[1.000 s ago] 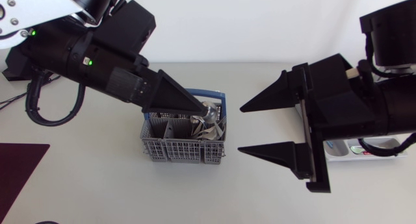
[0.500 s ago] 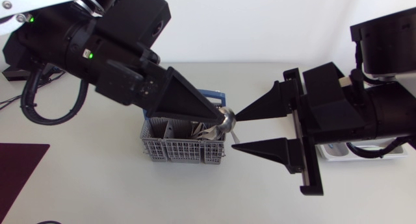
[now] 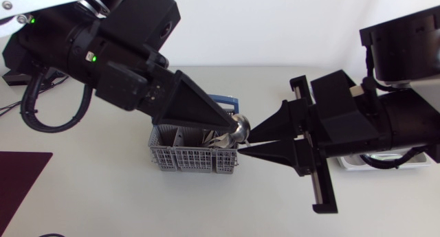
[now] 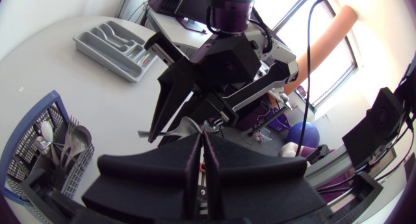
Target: Sort the cutlery from the basket into the organizer compartments.
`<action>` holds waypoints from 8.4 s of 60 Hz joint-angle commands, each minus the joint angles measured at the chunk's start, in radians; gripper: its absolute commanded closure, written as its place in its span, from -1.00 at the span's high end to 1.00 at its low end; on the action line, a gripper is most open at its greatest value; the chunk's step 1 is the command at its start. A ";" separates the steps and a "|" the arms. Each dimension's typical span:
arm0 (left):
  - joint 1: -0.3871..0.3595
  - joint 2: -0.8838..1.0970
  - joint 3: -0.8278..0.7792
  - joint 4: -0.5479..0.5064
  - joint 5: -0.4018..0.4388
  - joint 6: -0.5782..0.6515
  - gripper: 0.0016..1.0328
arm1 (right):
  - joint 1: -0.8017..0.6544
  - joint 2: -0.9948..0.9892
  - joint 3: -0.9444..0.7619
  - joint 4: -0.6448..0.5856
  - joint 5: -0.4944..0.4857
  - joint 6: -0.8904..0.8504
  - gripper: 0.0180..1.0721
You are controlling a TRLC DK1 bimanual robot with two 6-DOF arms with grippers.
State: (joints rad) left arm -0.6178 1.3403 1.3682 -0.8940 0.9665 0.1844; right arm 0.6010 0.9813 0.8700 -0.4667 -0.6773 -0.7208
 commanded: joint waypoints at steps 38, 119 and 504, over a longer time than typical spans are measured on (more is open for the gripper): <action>0.147 -0.058 0.020 0.049 0.020 0.006 0.47 | 0.026 0.034 0.032 -0.058 0.045 0.046 -0.89; -0.204 0.014 -0.253 0.329 -0.971 0.001 0.66 | -1.420 0.660 0.041 0.102 -0.131 -0.947 -0.89; -0.068 -0.069 -0.080 0.426 -0.201 -0.229 -0.05 | -0.135 -0.050 0.026 -0.147 -0.139 0.259 -0.89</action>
State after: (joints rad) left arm -0.7250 1.3025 1.2762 -0.5156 0.7742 -0.0090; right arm 0.4511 0.9298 0.8833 -0.5945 -0.8173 -0.4671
